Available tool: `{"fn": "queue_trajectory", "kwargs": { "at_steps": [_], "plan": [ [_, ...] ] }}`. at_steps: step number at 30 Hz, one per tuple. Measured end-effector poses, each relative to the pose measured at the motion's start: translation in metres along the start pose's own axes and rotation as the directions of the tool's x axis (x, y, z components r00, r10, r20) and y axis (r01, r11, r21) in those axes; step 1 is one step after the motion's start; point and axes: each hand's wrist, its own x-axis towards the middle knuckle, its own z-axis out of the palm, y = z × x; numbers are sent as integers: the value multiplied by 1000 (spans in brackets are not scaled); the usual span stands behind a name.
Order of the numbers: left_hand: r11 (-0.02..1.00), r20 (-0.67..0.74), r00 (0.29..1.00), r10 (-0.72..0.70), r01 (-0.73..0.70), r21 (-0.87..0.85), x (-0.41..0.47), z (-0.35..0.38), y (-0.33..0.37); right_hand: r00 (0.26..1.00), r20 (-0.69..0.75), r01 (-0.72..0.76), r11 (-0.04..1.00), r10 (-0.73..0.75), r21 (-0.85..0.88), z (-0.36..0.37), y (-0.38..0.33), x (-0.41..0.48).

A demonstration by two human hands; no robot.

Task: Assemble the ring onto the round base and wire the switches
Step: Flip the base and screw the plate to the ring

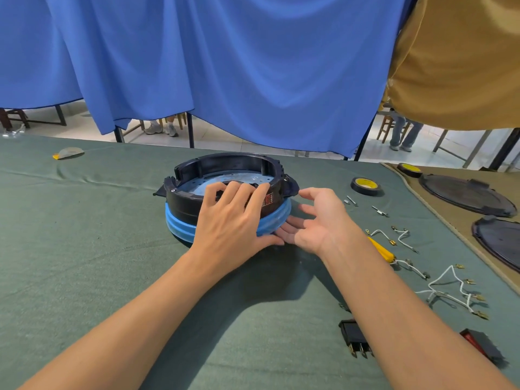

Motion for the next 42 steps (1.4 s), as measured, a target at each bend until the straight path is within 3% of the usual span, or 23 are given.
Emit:
{"fn": "queue_trajectory", "kwargs": {
  "at_steps": [7,9,11,12,14,15,16,18,21,24,29,38,42],
  "plan": [
    [997,-49,999,19,-15,80,0,1,3,999,48,-2,999,5,-52,-4,-7,-2],
    [996,-52,998,21,-16,89,0,2,3,996,71,56,987,-46,-151,-5,-6,-2],
    [996,-68,997,21,-15,88,-1,4,2,983,120,174,909,-138,-378,-9,-10,-1],
    [996,-69,997,20,-14,85,-1,4,2,963,147,269,768,-225,-582,-14,-15,0],
    [997,-52,998,26,-22,73,-1,6,3,866,242,377,255,-437,-890,-27,-31,6],
    [997,-38,999,33,-31,69,-2,7,5,799,290,354,23,-528,-935,-35,-42,12],
    [997,-22,999,40,-39,67,-2,8,6,752,303,306,-96,-585,-947,-41,-53,18],
    [997,-9,999,42,-41,58,-3,10,8,709,265,234,-136,-654,-963,-52,-72,35],
    [998,-26,999,38,-37,59,-2,12,8,705,224,124,-194,-673,-973,-68,-84,65],
    [997,-26,999,46,-45,59,-3,14,7,727,229,55,-278,-648,-959,-84,-81,87],
    [997,-34,998,53,-51,58,-4,15,6,676,285,-13,-398,-679,-917,-95,-74,111],
    [999,-109,993,34,-29,38,-3,15,2,632,315,-98,-477,-708,-874,-84,-70,126],
    [1000,-168,986,-7,11,20,1,11,1,568,359,60,-398,-741,-915,-73,-65,108]
  ]
}}
